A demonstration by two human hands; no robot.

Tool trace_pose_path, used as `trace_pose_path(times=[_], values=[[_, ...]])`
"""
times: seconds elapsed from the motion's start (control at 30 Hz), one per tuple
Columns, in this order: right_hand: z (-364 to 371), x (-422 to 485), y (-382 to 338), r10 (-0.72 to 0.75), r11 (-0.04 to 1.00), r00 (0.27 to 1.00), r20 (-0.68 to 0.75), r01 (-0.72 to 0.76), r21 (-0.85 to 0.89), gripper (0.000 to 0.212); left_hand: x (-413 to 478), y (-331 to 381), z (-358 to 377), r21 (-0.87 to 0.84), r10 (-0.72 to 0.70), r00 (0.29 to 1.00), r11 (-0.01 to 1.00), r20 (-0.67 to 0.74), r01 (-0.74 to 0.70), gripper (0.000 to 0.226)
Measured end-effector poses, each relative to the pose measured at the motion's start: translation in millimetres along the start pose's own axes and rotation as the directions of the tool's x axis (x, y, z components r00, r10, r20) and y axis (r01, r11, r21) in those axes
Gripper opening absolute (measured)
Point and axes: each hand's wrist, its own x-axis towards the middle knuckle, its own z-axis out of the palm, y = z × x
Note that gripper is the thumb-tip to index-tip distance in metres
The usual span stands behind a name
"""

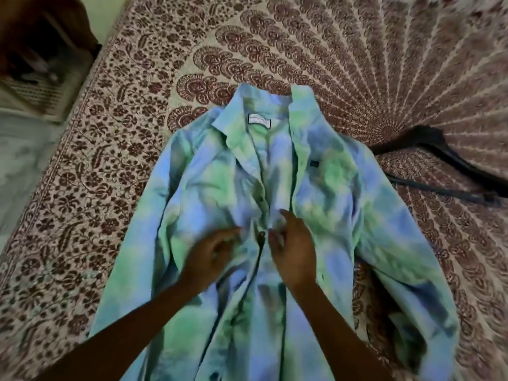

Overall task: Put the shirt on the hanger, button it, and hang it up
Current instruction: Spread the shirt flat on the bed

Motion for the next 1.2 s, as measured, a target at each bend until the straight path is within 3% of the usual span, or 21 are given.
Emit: trace_pose_path(times=[0.07,0.1,0.13,0.2,0.27,0.33,0.43,0.53,0.6,0.67,0.7,0.77,0.83,0.87,0.93,0.97,1.03,1.1,1.17,1.2], values=[[10.8,-30.9,-18.7,0.001,0.994,0.996,0.091,-0.011,0.111,0.031,-26.2,-8.3,-17.8,0.394,0.191,0.921,0.918,-0.34,-0.045,0.028],[19.9,-47.7,-22.8,0.048,0.991,0.972,0.228,-0.076,0.112,0.031,-39.0,-16.0,-26.3,0.572,0.222,0.878,0.817,-0.423,0.069,0.032],[29.5,-64.6,-24.6,0.116,0.986,0.92,0.375,-0.153,0.07,0.034,-55.1,-23.5,-33.8,0.639,0.146,0.854,0.728,-0.499,0.249,0.041],[46.4,-91.6,-19.7,0.186,0.971,0.873,0.452,-0.234,0.053,0.045,-85.4,-37.4,-44.6,0.563,-0.139,0.789,0.627,-0.598,0.538,0.071],[53.3,-108.3,-14.7,0.285,0.927,0.885,0.369,-0.353,0.131,0.052,-106.6,-45.5,-54.4,0.506,-0.29,0.778,0.624,-0.558,0.596,0.091],[58.2,-121.4,-11.1,0.413,0.836,0.867,0.281,-0.483,0.262,0.058,-110.5,-41.6,-72.2,0.49,-0.331,0.807,0.661,-0.489,0.568,0.078],[63.4,-137.4,-3.8,0.494,0.691,0.801,0.338,-0.598,0.406,0.06,-88.5,-27.4,-121.9,0.538,-0.201,0.844,0.692,-0.497,0.482,0.049],[58.7,-142.8,-3.5,0.519,0.61,0.713,0.471,-0.695,0.38,0.031,-55.0,-7.6,-195.3,0.52,-0.069,0.746,0.674,-0.663,0.524,0.044],[56.6,-139.2,-0.8,0.525,0.583,0.693,0.494,-0.716,0.385,0.034,-38.8,-0.7,-219.3,0.521,-0.112,0.714,0.607,-0.691,0.6,0.052],[56.5,-140.7,-3.1,0.535,0.546,0.7,0.473,-0.714,0.439,0.029,-38.3,0.7,-209.3,0.683,-0.074,0.801,0.481,-0.594,0.551,0.066],[56.9,-144.0,-6.0,0.533,0.536,0.708,0.463,-0.706,0.463,0.027,-48.0,-2.4,-192.1,0.754,-0.021,0.863,0.476,-0.505,0.452,0.068],[54.6,-150.8,-12.0,0.522,0.506,0.704,0.481,-0.71,0.49,0.025,-81.6,-7.3,-138.5,0.743,0.037,0.935,0.619,-0.351,0.255,0.066],[47.6,-157.3,-19.7,0.469,0.454,0.671,0.574,-0.741,0.495,0.027,-130.2,-4.7,-80.1,0.589,-0.063,0.963,0.78,-0.262,0.212,0.066],[44.9,-160.5,-23.1,0.423,0.455,0.632,0.65,-0.768,0.45,0.026,-154.9,-7.3,-57.8,0.547,-0.123,0.972,0.809,-0.199,0.215,0.075],[44.9,-167.8,-24.9,0.358,0.522,0.538,0.763,-0.793,0.314,0.022,-193.6,-26.7,-32.6,0.644,-0.148,0.988,0.753,-0.037,0.137,0.097],[45.6,-170.6,-23.2,0.365,0.524,0.522,0.771,-0.8,0.294,0.017,-202.9,-36.6,-32.6,0.728,-0.113,0.992,0.685,0.06,0.034,0.097],[41.8,-169.7,-22.6,0.388,0.418,0.57,0.724,-0.809,0.412,0.014,-206.2,-48.2,-51.1,0.803,0.016,0.993,0.587,0.121,-0.107,0.06],[29.9,-163.4,-21.0,0.329,0.196,0.647,0.688,-0.76,0.62,0.019,-200.5,-41.0,-73.0,0.686,0.093,0.995,0.727,-0.035,-0.043,0.028],[11.5,-156.8,-21.9,0.21,0.019,0.707,0.675,-0.693,0.721,0.031,-195.0,-26.8,-98.6,0.333,-0.079,0.989,0.936,-0.125,0.117,0.028],[6.4,-155.9,-21.6,0.171,0.038,0.717,0.676,-0.691,0.722,0.036,-195.5,-24.1,-113.9,0.157,-0.202,0.976,0.964,-0.08,0.213,0.029]])
